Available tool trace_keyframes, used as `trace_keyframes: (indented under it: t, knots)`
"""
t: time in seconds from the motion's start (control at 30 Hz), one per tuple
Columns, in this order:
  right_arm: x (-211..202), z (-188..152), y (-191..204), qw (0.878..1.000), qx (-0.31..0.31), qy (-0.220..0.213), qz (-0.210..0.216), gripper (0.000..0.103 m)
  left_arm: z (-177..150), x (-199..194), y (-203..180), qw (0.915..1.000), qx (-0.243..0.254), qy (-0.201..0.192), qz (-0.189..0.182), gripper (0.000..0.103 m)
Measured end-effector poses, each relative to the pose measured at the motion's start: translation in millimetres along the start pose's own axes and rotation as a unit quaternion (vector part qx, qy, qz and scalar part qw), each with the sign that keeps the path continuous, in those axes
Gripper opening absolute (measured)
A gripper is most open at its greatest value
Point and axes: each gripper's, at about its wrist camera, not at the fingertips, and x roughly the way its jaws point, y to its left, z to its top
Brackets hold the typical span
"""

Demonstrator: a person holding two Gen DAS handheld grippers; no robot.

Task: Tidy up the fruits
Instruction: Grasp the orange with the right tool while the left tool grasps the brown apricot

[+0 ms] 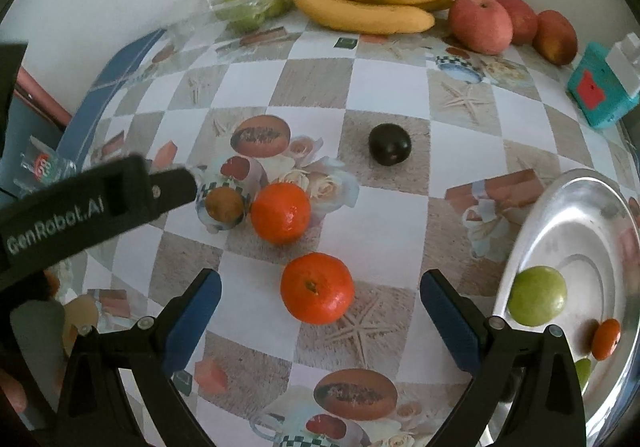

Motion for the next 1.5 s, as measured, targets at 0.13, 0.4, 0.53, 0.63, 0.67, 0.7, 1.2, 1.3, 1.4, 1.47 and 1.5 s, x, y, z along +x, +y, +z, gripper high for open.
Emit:
trace_keyframes:
  t: [0.13,0.4,0.53,0.63,0.67,0.7,1.2,1.3,1.4,1.47,1.5]
  knots:
    - [9.8,-1.6,3.1,1.000,-0.013,0.012,-0.010,0.100,0.6,9.2,-7.5,0.9998,0.013,0.010,-0.008,0.102]
    - [19.6,-5.1,5.4,0.999,-0.023,0.028,-0.020,0.074,1.1,19.6,-18.1,0.9988,0.034,0.020,-0.030,0.083]
    - [19.5,-4.7,7.0,0.999,-0.027,0.027,-0.018,0.062,-0.7,25.9,-26.5,0.9975,0.043,0.023,-0.051,0.061]
    - [17.5,-4.6,6.3,0.999,-0.023,0.027,-0.006,0.053,-1.8,29.3,-30.4,0.9968,0.046,0.025,-0.060,0.045]
    - [17.1,-4.8,6.1,0.999,-0.023,0.027,-0.005,0.050,-1.9,30.3,-31.3,0.9967,0.048,0.025,-0.061,0.043]
    - [17.0,-4.7,6.2,0.999,-0.023,0.028,-0.004,0.049,-2.2,31.3,-32.1,0.9966,0.048,0.025,-0.062,0.038]
    - [6.5,-5.8,0.8,0.999,-0.011,0.024,0.019,0.041,-5.6,8.8,-25.5,0.9976,0.041,0.003,-0.056,0.029]
    - [-2.3,-6.1,-1.4,1.000,-0.007,0.016,0.024,0.041,-6.3,0.5,-22.1,0.9983,0.035,-0.003,-0.047,0.029]
    - [-12.7,-8.5,-2.3,1.000,-0.004,0.006,0.028,0.041,-6.4,-7.9,-21.3,0.9984,0.034,-0.012,-0.043,0.029]
    - [-20.0,-9.4,-2.9,1.000,-0.001,-0.002,0.031,0.041,-6.6,-14.3,-22.3,0.9984,0.035,-0.019,-0.040,0.029]
    - [-22.4,-9.8,-2.9,0.999,-0.001,-0.004,0.032,0.041,-7.0,-17.4,-22.9,0.9984,0.035,-0.022,-0.038,0.029]
